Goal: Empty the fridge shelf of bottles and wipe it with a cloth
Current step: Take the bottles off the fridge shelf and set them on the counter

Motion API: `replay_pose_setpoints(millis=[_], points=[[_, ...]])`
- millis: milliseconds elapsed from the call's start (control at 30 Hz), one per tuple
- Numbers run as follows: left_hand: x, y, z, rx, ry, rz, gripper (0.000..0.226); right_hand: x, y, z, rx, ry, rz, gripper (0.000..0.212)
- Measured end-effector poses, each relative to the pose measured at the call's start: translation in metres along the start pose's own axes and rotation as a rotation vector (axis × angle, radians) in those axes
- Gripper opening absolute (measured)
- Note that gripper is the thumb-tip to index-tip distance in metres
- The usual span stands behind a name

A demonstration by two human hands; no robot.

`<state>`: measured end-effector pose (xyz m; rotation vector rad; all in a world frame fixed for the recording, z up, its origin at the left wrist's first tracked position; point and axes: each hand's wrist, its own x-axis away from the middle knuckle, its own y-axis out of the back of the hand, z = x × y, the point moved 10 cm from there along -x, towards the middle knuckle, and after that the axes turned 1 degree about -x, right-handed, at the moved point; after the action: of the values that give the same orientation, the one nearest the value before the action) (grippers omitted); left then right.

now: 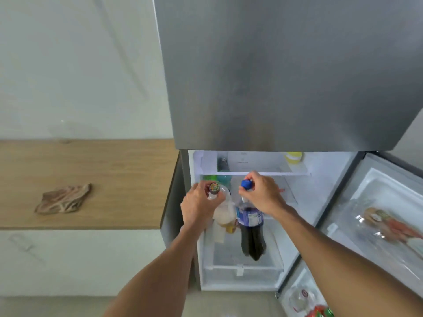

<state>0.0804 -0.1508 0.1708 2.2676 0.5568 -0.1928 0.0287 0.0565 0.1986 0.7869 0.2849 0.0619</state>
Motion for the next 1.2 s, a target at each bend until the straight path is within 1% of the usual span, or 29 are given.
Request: replay_pose_setpoints(millis=[133, 200, 300, 400, 500, 600, 733, 867, 1000, 1100, 1200], points=[[0.012, 0.093, 0.026, -0.025, -0.012, 0.005, 0.041, 0.040, -0.027, 0.084, -0.022, 0.063, 0.219, 0.018], [0.016, 0.137, 0.042, -0.057, -0.011, -0.015, 0.041, 0.051, -0.041, 0.126, -0.010, 0.098, 0.274, 0.018], [0.017, 0.199, 0.068, -0.102, 0.019, -0.058, 0.038, 0.053, -0.061, 0.182, -0.038, 0.140, 0.231, 0.019], [0.004, 0.249, 0.095, -0.144, 0.063, -0.102, 0.040, 0.041, -0.085, 0.225, -0.109, 0.157, 0.112, 0.021], [-0.021, 0.283, 0.128, -0.166, 0.115, -0.145, 0.040, 0.015, -0.116, 0.255, -0.192, 0.166, 0.025, 0.023], [-0.055, 0.297, 0.159, -0.177, 0.123, -0.144, 0.040, -0.024, -0.150, 0.275, -0.228, 0.167, -0.005, 0.025], [-0.109, 0.295, 0.195, -0.202, 0.130, -0.109, 0.039, -0.080, -0.200, 0.293, -0.165, 0.200, 0.046, 0.026], [-0.156, 0.288, 0.220, -0.218, 0.109, -0.096, 0.039, -0.131, -0.237, 0.295, -0.145, 0.171, 0.073, 0.031], [-0.196, 0.276, 0.237, -0.196, 0.102, -0.075, 0.038, -0.168, -0.259, 0.299, -0.156, 0.143, 0.066, 0.030], [-0.216, 0.266, 0.244, -0.167, 0.094, -0.063, 0.033, -0.187, -0.263, 0.296, -0.191, 0.100, 0.022, 0.031], [-0.232, 0.255, 0.241, -0.156, 0.059, -0.034, 0.039, -0.198, -0.265, 0.295, -0.198, 0.103, 0.005, 0.034]])
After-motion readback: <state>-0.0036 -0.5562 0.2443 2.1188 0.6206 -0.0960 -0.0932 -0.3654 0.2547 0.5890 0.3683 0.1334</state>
